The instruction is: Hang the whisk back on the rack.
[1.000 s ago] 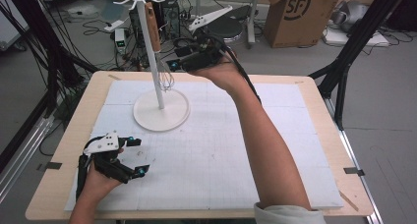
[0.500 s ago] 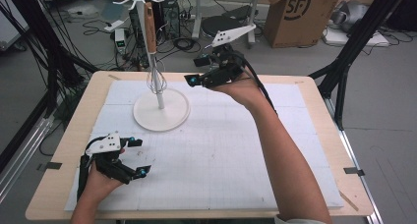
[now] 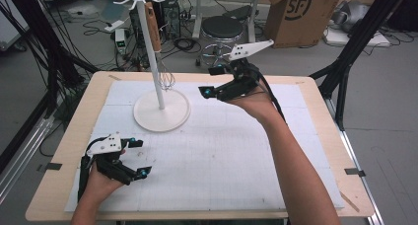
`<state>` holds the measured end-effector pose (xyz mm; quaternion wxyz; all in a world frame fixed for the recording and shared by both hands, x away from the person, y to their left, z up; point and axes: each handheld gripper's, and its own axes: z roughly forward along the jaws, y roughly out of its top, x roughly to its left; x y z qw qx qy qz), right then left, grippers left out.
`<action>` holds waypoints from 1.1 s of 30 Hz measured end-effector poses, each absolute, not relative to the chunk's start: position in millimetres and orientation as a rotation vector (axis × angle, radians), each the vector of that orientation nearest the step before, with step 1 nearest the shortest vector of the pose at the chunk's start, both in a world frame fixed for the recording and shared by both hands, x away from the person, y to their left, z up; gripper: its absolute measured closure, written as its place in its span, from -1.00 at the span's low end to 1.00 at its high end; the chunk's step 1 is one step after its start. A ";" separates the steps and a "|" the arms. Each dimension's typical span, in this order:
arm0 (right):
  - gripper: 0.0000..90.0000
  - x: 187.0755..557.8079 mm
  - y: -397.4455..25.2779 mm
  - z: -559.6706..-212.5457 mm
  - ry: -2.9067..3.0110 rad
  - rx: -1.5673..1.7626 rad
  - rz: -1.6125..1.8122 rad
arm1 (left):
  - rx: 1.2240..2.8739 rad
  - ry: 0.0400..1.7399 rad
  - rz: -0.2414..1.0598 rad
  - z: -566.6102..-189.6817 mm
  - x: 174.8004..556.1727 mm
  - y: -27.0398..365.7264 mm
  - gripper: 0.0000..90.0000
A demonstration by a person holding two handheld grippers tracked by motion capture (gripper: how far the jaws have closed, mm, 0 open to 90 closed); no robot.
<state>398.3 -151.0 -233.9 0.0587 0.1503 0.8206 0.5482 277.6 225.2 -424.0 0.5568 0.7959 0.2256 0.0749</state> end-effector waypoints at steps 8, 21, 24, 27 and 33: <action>-0.69 388.2 -174.5 -249.9 2.466 0.479 1.672 | 1.885 0.536 0.175 -425.0 277.3 224.5 -0.96; -0.95 372.7 -203.5 -284.0 2.437 0.565 1.639 | 1.886 0.539 0.172 -425.7 276.8 223.7 -0.96; -0.95 368.9 -209.6 -291.4 2.436 0.580 1.627 | 1.884 0.538 0.171 -425.7 276.6 223.1 -0.96; -0.96 364.1 -215.3 -296.8 2.416 0.589 1.627 | 1.884 0.538 0.171 -425.6 276.6 223.4 -0.96; -0.99 352.6 -232.8 -312.7 2.380 0.635 1.643 | 1.884 0.537 0.170 -425.9 276.8 223.3 -0.96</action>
